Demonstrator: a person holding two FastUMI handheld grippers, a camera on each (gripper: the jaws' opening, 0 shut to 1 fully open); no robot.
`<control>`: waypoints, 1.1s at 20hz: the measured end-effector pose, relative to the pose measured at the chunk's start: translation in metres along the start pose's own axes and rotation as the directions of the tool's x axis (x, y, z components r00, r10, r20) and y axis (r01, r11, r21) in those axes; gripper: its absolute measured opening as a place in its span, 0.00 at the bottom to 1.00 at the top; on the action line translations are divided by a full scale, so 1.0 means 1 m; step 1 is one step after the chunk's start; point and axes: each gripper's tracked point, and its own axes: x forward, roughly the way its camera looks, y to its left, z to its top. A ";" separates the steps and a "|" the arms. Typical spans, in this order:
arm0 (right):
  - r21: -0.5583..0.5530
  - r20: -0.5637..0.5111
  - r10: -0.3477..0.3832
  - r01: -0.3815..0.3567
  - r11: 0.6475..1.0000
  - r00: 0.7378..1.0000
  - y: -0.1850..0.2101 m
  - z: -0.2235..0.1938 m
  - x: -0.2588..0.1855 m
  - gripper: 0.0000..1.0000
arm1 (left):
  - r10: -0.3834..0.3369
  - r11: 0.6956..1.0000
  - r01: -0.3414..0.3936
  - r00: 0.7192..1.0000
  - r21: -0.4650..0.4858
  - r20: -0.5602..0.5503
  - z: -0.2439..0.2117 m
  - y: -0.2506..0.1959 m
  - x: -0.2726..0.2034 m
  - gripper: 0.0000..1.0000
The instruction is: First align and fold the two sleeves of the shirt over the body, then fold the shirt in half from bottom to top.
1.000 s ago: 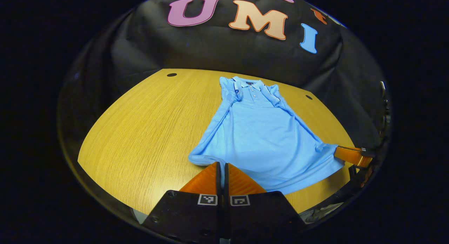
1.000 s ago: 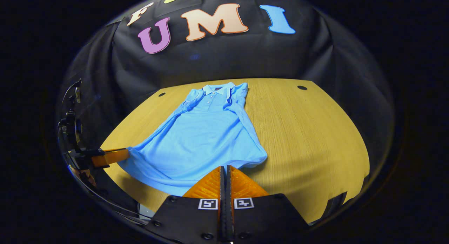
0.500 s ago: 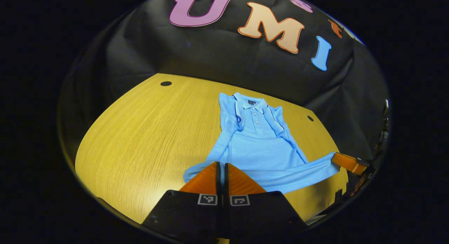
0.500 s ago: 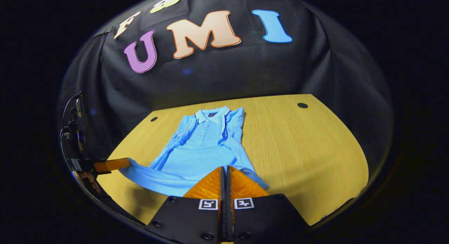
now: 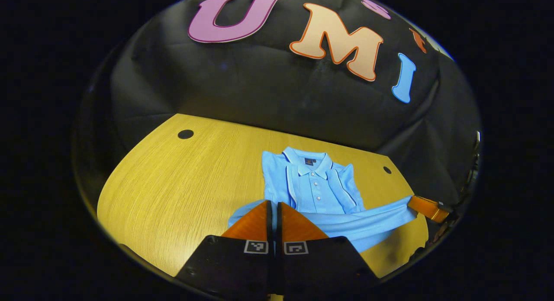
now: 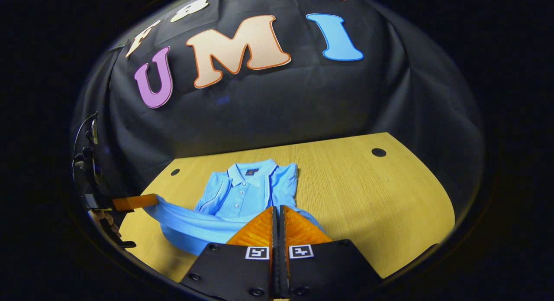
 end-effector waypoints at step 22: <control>-0.040 0.021 -0.129 0.130 0.991 0.991 -0.014 0.028 0.190 0.21 | -0.042 0.995 0.042 0.999 0.089 0.001 0.045 0.022 0.182 0.34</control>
